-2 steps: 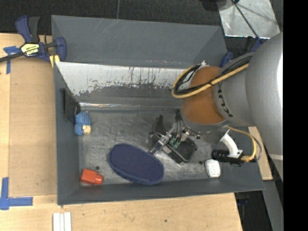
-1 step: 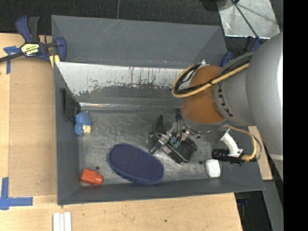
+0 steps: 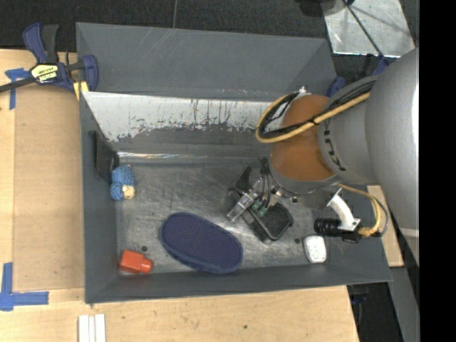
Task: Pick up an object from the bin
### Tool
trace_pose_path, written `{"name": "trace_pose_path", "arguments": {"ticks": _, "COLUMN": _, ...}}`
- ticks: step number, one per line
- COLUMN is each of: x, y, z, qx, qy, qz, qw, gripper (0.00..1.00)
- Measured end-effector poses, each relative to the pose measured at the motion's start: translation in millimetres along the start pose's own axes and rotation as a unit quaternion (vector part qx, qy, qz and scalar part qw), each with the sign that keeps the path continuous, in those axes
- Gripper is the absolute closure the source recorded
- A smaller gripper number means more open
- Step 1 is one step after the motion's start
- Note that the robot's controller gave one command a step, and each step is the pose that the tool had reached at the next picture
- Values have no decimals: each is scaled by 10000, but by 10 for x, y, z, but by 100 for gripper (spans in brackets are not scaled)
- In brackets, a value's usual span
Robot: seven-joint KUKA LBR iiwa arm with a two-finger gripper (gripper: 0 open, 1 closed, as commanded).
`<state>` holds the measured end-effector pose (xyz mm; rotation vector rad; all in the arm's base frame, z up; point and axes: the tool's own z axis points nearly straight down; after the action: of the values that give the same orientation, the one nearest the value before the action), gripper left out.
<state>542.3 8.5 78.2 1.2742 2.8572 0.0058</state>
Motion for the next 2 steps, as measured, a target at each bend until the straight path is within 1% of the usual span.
{"name": "trace_pose_path", "arguments": {"ticks": 1, "x": -7, "y": -9, "z": -377, "qx": 52, "qy": 56, "qz": -12, "qw": 10000, "gripper": 100}}
{"name": "trace_pose_path", "arguments": {"ticks": 2, "x": -1, "y": -21, "z": -430, "qx": 59, "qy": 62, "qz": -23, "qw": 10000, "gripper": 100}}
